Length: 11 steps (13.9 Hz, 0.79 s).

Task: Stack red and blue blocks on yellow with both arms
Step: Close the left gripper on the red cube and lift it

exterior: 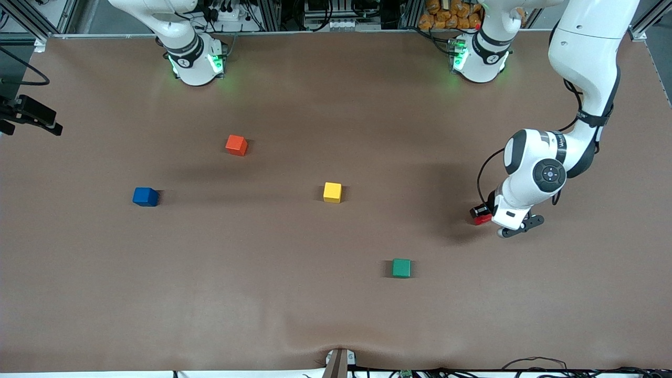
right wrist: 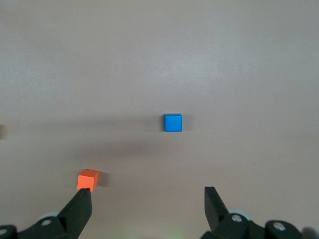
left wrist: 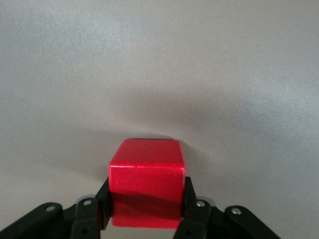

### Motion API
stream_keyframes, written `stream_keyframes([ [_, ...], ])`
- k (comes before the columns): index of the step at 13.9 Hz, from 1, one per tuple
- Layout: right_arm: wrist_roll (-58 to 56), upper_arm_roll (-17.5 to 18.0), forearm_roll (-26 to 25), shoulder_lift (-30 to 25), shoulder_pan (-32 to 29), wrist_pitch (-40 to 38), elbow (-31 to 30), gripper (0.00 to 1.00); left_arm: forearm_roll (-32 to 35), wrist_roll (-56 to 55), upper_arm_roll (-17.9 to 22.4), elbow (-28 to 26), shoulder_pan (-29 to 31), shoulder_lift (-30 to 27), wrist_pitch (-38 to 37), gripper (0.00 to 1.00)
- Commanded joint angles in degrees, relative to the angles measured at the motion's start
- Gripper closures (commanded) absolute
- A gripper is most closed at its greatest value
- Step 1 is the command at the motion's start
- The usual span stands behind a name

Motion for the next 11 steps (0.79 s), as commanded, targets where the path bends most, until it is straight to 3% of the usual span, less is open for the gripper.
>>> stream_keyframes([
  [1,0.39,0.50,0.89,-1.13,-0.90,-0.26,-0.87,0.00,1.40,-1.21,0.09,-0.08,-1.07,-1.68,-0.38,1.00],
  [11,0.39,0.50,0.89,-1.13,-0.90,-0.26,-0.87,0.00,1.66,-1.12,-0.18,2.38,-3.44,-3.97,-6.18,1.00],
])
